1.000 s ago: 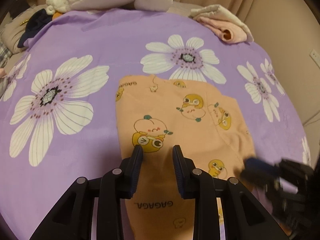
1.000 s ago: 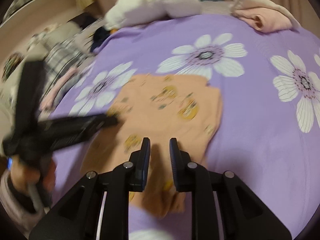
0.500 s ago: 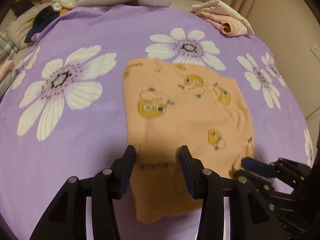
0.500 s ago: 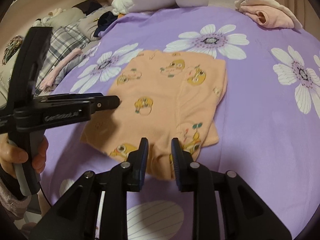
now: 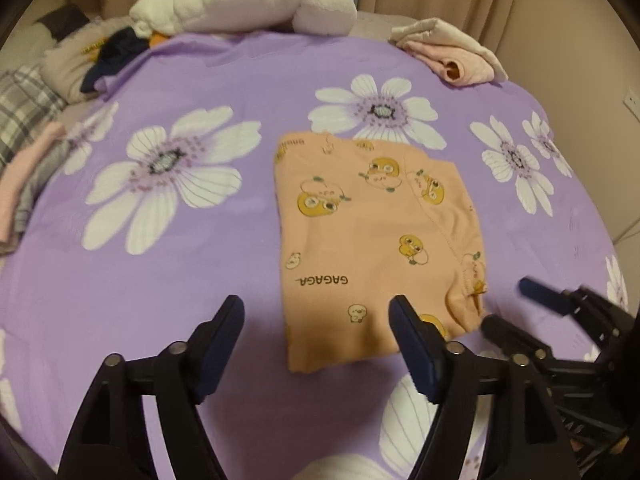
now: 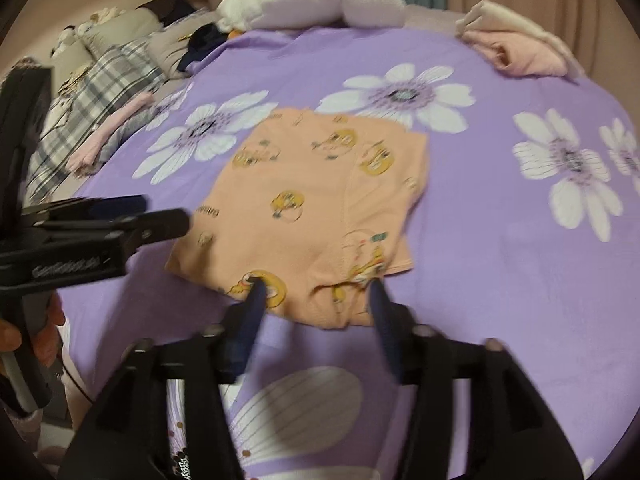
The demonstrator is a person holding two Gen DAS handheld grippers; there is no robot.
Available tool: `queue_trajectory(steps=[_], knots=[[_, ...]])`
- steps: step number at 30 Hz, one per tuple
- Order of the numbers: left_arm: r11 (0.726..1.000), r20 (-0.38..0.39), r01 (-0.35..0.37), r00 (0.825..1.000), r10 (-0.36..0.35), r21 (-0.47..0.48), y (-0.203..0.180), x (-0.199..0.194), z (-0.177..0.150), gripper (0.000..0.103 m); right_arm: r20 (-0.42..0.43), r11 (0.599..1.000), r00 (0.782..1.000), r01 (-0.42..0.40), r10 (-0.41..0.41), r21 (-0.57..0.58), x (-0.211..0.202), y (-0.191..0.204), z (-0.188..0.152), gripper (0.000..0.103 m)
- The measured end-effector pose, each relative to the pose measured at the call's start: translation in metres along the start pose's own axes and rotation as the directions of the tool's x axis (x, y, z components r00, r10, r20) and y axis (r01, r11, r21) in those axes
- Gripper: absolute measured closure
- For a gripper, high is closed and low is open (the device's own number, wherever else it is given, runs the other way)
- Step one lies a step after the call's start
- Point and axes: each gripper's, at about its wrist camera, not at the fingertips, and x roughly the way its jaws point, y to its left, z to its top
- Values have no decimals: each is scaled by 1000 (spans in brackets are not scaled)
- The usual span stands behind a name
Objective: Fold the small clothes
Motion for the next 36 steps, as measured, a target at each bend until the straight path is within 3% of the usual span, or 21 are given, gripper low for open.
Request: queue_trajectory(steps=[1, 3, 8, 13, 17, 22, 36], knots=[[1000, -3, -12, 1000, 12, 10, -1, -4, 1, 14, 9, 1000, 1000, 23, -23, 7, -5, -1, 2, 30], [999, 1, -39, 999, 39, 29, -3, -13, 1, 9, 18, 998, 998, 51, -52, 24, -15, -3, 6, 21], [999, 7, -33, 999, 33, -4, 0, -32, 5, 7, 44, 997, 998, 37, -39, 63, -39, -2, 17, 1], [991, 5, -130, 992, 130, -16, 0, -45, 7, 4, 96, 996, 994, 48, -55, 69, -63, 5, 24, 0], [993, 9, -107, 994, 108, -44, 5, -49, 4, 4, 131, 994, 988, 77, -87, 76, -74, 7, 24, 0], [992, -8, -120, 993, 120, -46, 5, -47, -3, 4, 67, 987, 989, 124, -131, 98, -54, 0, 17, 0], [993, 9, -121, 993, 121, -18, -3, -55, -4, 4, 86, 990, 989, 109, -117, 93, -62, 3, 18, 0]])
